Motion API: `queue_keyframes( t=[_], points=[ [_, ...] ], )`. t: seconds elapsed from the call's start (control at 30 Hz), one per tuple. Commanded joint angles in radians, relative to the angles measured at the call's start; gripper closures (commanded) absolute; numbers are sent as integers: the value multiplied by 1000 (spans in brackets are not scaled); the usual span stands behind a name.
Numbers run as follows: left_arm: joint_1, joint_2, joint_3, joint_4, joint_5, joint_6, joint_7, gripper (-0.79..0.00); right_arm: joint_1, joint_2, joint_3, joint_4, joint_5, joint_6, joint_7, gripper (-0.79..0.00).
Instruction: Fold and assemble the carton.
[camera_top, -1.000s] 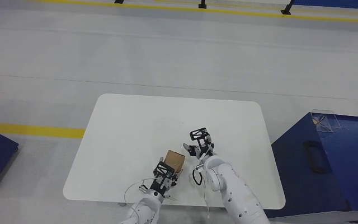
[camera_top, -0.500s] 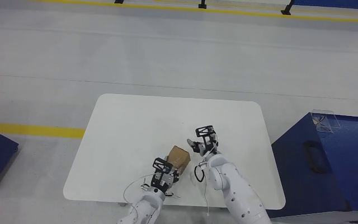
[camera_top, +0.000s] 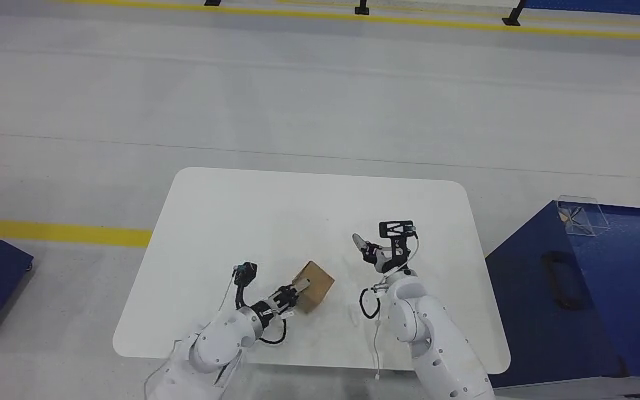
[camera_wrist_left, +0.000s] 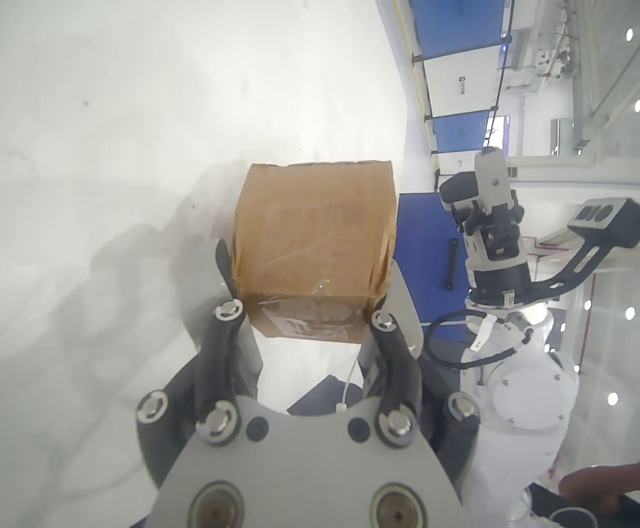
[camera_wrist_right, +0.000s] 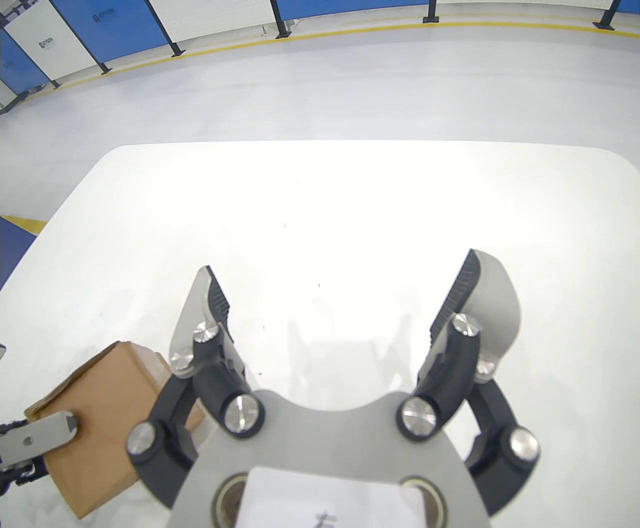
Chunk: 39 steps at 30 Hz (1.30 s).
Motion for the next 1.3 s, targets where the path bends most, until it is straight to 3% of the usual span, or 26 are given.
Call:
queue_keyframes(
  t=[0.0,0.17,0.27,0.3,0.33,0.37,0.4,0.43,0.5,0.6,0.83,1.27],
  points=[
    [23,2,-25,-14,-51,-2,1,-785,0,0,0,0,0,0,0,-785],
    [124,13,-100,-126,-87,-57,91,-785,0,0,0,0,0,0,0,-785],
    [175,20,-106,-212,33,-71,174,-785,0,0,0,0,0,0,0,-785],
    [186,21,-95,-242,96,-77,201,-634,0,0,0,0,0,0,0,-785],
    [190,23,-78,-265,181,-81,224,-360,0,0,0,0,0,0,0,-785],
    [189,24,-55,-289,286,-80,249,-256,0,0,0,0,0,0,0,-785],
    [188,25,-27,-308,410,-77,288,-55,0,0,0,0,0,0,0,-785],
    [189,26,0,-313,514,-67,322,0,0,0,0,0,0,0,0,-785],
    [180,26,63,-307,760,-23,386,0,0,0,0,0,0,0,0,-785],
    [153,17,141,-275,932,44,397,0,0,0,0,0,0,0,0,-785],
    [106,1,202,-206,1012,94,367,0,0,0,0,0,0,0,0,-785],
    [71,-18,211,-119,993,127,337,0,0,0,0,0,0,0,0,-785]
  ],
)
